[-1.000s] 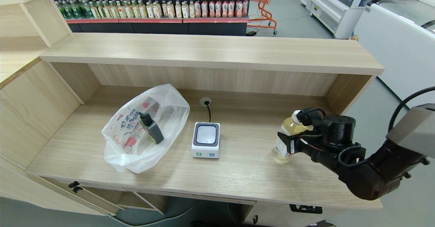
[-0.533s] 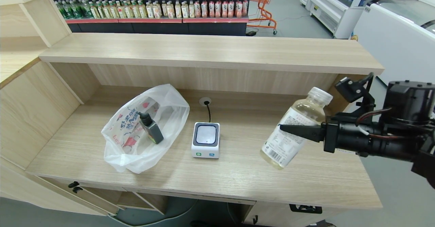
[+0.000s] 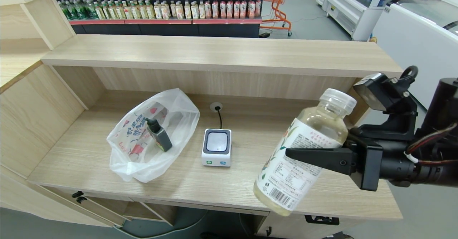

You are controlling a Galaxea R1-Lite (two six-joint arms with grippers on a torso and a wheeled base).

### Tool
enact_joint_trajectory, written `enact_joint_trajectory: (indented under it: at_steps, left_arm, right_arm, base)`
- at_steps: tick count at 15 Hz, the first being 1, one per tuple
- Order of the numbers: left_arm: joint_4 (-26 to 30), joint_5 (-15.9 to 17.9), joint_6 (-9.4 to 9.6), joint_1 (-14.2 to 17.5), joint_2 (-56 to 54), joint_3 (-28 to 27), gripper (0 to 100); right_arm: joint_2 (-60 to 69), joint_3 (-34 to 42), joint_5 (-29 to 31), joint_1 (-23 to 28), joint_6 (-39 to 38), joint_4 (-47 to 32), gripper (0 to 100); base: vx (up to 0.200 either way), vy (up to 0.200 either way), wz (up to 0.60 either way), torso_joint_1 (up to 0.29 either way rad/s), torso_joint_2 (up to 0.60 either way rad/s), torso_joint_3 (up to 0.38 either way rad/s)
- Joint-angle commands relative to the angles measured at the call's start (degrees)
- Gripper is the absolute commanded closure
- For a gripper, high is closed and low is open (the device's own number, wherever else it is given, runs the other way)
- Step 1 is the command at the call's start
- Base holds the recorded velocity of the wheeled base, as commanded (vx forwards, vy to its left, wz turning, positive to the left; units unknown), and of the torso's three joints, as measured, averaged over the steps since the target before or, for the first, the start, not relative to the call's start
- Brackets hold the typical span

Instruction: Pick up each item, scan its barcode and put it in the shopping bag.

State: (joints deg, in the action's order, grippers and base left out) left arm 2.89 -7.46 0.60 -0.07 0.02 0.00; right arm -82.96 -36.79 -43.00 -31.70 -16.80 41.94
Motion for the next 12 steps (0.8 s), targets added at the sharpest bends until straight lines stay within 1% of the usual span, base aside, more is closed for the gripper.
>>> enact_joint_trajectory:
  at_steps: [1, 6, 9, 12]
  left_arm:
    - [0.01, -0.01, 0.02, -0.01, -0.02, 0.0, 0]
    - [0.01, -0.01, 0.02, -0.01, -0.02, 0.0, 0]
    - [0.01, -0.01, 0.02, -0.01, -0.02, 0.0, 0]
    - [0.01, -0.01, 0.02, 0.07, -0.02, 0.0, 0]
  right_arm:
    - [0.96, 0.14, -0.07, -1.7, -0.08, -0.01, 100]
    - [1.75, -0.12, -0.16, -1.97, -0.08, -2.21, 100]
    - [2.89, 0.14, 0.02, -4.16, 0.36, -2.74, 100]
    - [2.89, 0.23, 0.02, -4.16, 0.45, -2.74, 100]
  base:
    - [0.0, 0.0, 0.0, 0.0, 0.0, 0.0]
    - [0.0, 0.0, 0.0, 0.0, 0.0, 0.0]
    - [0.0, 0.0, 0.0, 0.0, 0.0, 0.0]
    - [0.0, 0.0, 0.0, 0.0, 0.0, 0.0]
